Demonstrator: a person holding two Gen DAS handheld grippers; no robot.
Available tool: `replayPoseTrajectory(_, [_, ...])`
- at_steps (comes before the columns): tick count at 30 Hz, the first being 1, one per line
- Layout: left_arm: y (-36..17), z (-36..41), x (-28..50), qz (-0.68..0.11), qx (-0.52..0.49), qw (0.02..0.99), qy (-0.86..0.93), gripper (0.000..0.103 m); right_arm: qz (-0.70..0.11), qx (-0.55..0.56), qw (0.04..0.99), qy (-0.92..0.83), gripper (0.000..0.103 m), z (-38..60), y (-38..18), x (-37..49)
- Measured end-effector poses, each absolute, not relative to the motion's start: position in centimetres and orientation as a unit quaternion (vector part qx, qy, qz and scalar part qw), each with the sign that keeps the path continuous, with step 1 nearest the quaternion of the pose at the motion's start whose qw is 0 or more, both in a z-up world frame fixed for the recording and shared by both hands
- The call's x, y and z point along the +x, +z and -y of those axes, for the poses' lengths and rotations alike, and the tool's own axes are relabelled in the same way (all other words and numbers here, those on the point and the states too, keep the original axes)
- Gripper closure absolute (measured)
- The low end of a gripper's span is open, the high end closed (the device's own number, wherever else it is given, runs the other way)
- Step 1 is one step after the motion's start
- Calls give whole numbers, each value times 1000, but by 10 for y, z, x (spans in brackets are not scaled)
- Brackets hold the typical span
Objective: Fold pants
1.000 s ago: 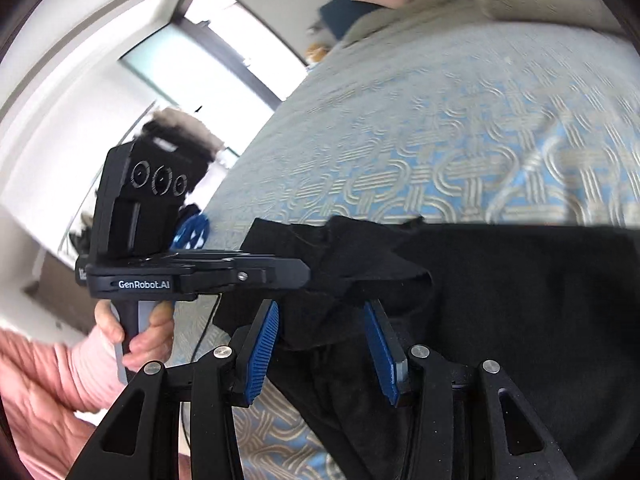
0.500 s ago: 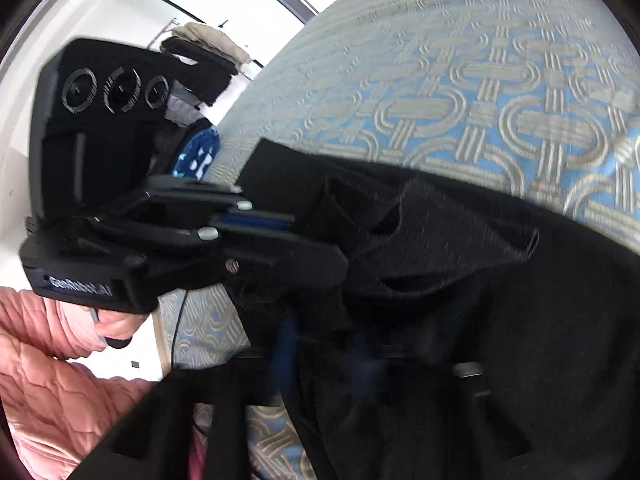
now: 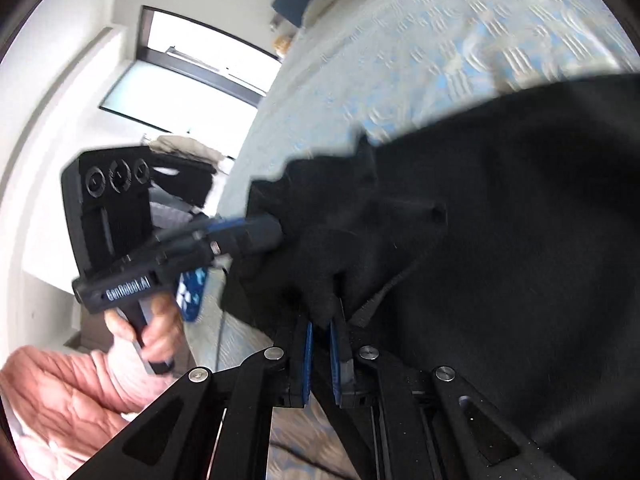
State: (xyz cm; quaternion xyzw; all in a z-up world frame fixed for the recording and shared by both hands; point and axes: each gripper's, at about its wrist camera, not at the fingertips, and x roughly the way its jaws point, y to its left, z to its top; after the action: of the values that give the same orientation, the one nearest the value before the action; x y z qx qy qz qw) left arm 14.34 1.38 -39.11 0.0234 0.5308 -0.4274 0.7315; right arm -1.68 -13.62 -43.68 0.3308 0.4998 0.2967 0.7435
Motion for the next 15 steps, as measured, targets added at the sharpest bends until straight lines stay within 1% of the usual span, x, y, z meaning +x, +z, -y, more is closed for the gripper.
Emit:
replayPoseTrajectory(3, [-400,-9,139,-542,33,724,-426,94,-521,324,740,275,93,127,-449,-22])
replayPoseTrajectory(5, [-403,-7,134,-544,42,721,-428,93,-517,338,740,265,91,130,-450,-25])
replayPoseTrajectory(7, [-403,-7,129,-543,48,721,-428,89,-505,369,737,256,83,136,-449,-24])
replayPoseTrajectory(8, [-403,-8,128,-543,50,721,-429,85,-501,378,738,250,81,138,-447,-24])
replayPoseTrajectory(9, [-401,-9,126,-542,49,720,-430,78,-498,382,740,242,78,142,-444,-24])
replayPoseTrajectory(10, [-399,-11,124,-540,46,720,-433,68,-496,383,743,237,78,147,-441,-26])
replayPoseTrajectory(11, [-396,-13,122,-537,43,719,-439,63,-494,382,746,233,78,149,-438,-29])
replayPoseTrajectory(12, [-394,-13,119,-534,42,718,-446,55,-490,382,748,231,77,152,-434,-32])
replayPoseTrajectory(13, [-391,-14,116,-529,42,717,-452,51,-487,383,751,227,76,156,-431,-35])
replayPoseTrajectory(15, [-390,-8,110,-526,51,713,-461,49,-480,391,754,219,75,160,-425,-40])
